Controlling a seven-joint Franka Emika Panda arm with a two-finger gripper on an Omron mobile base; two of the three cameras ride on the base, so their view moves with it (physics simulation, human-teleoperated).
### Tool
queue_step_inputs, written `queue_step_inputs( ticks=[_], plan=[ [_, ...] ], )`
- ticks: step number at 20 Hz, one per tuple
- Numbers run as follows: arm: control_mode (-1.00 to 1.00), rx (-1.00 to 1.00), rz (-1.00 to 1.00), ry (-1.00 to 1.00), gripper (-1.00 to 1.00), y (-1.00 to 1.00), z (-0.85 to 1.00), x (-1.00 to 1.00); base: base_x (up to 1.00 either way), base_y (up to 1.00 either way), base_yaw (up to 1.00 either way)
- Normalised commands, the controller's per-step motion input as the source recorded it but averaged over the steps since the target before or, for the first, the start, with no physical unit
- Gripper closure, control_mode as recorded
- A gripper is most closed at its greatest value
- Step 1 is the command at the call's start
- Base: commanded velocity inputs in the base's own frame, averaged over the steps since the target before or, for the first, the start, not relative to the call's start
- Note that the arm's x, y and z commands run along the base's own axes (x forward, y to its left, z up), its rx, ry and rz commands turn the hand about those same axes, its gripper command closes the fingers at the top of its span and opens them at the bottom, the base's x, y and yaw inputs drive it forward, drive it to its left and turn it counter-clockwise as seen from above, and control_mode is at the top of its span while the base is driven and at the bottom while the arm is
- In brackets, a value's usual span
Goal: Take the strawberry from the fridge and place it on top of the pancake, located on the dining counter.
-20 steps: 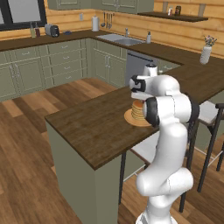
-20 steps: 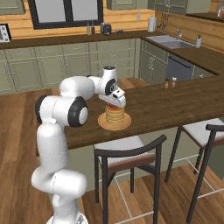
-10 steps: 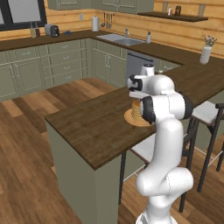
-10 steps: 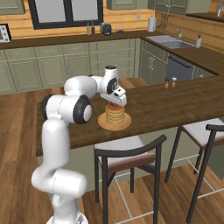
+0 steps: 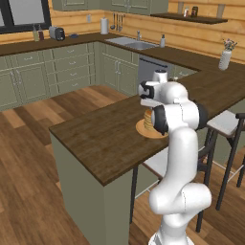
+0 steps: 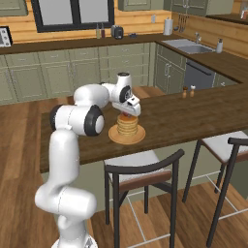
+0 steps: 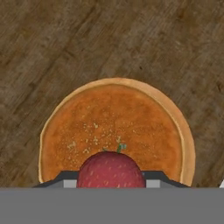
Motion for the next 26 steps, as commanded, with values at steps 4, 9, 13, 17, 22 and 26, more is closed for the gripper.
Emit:
queue_step_inputs(
  ticks=[4, 9, 13, 17, 22, 26],
  plan=[
    [-1.0, 0.0, 0.0, -0.02, -1.0, 0.0, -0.19, -0.14, 0.0, 0.0, 0.0],
    [-1.0, 0.0, 0.0, 0.0, -1.0, 0.04, -0.01, -0.31, 0.0, 0.0, 0.0],
    [-1.0, 0.0, 0.0, -0.02, -1.0, 0.25, 0.09, -0.21, 0.0, 0.0, 0.0],
    [-1.0, 0.0, 0.0, -0.01, -1.0, 0.23, 0.22, -0.19, 0.0, 0.0, 0.0],
    [-1.0, 0.0, 0.0, -0.01, -1.0, 0.1, 0.14, -0.42, 0.0, 0.0, 0.0],
    [-1.0, 0.0, 0.0, -0.01, -1.0, 0.0, 0.06, -0.66, 0.0, 0.0, 0.0]
  ],
)
